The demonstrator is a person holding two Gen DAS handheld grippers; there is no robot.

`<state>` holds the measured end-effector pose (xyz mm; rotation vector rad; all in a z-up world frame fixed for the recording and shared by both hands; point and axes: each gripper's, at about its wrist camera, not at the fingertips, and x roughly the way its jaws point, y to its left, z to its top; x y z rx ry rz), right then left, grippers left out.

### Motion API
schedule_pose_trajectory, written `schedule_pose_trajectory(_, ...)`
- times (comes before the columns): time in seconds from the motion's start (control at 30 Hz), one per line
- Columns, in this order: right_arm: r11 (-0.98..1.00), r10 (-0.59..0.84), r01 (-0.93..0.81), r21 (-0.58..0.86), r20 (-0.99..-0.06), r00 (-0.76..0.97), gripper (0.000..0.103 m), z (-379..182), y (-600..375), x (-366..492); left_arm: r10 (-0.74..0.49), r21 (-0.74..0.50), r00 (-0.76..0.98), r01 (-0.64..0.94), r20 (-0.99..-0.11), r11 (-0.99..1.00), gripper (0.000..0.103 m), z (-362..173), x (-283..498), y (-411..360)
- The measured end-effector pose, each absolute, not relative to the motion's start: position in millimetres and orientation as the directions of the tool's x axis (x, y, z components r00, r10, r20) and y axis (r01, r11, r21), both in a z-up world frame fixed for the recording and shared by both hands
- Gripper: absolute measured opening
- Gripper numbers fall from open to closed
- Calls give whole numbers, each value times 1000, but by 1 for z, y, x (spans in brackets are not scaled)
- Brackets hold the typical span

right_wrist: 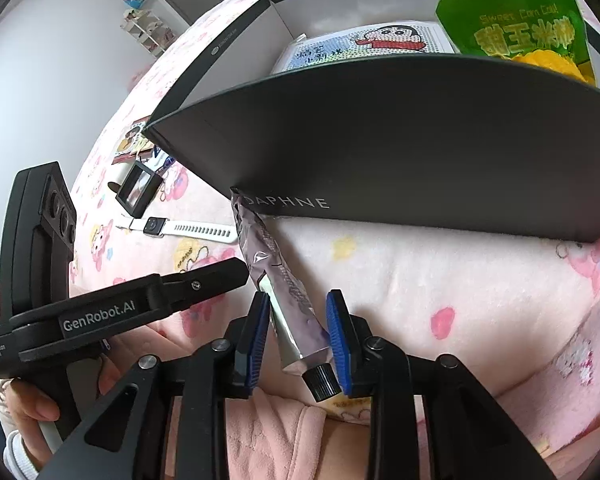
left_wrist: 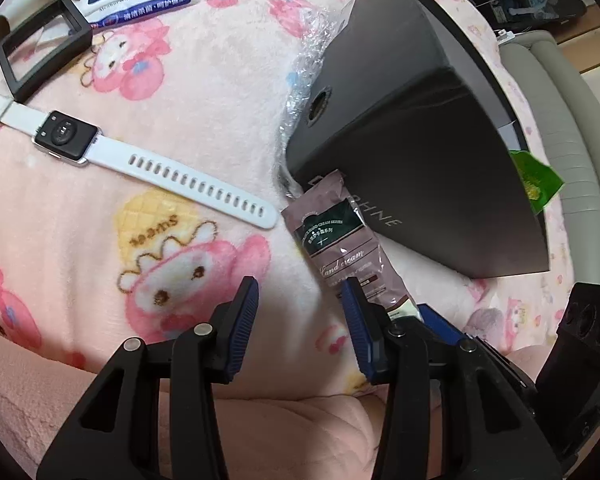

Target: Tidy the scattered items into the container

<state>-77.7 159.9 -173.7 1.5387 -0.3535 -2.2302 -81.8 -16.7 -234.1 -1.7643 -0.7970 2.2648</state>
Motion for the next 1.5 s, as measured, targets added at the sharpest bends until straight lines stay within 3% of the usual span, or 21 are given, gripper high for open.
schedule_pose_trajectory(0.27,-909,-414,141,392,-811,-414,23,-151,188,-84,457,-522,-285,226,-843,-822,43,-243,-85,-17)
schedule_pose_trajectory(0.4,-900,-436,163,405,-814,-384,24,-153,188,-86,430,-495,-284,222,-857,-840,43,-245,-84,-14)
schedule_pose_trajectory(0.73,-900,-434,158,405,-860,-267,25,-192,161,-90,520,-586,-292,222,-803,-780,44,-253,-87,-19)
schedule_pose_trajectory(0.87,-880,-472,189,435,-847,-246,17,-190,155,-86,564,-628,-304,181,-768,-757,45,-249,-84,-20)
schedule_pose_trajectory(1.0,-858,-508,219,465,-832,-224,16,-188,149,-81,552,-617,-318,161,-771,-770,45,-245,-79,-21)
schedule_pose_trajectory(1.23,-937,-350,108,333,-882,-315,16,-191,167,-87,526,-598,-312,211,-791,-773,46,-252,-76,-31)
schedule_pose_trajectory(1.5,-924,-382,169,344,-863,-332,17,-180,163,-82,538,-617,-337,199,-773,-761,45,-247,-66,-38)
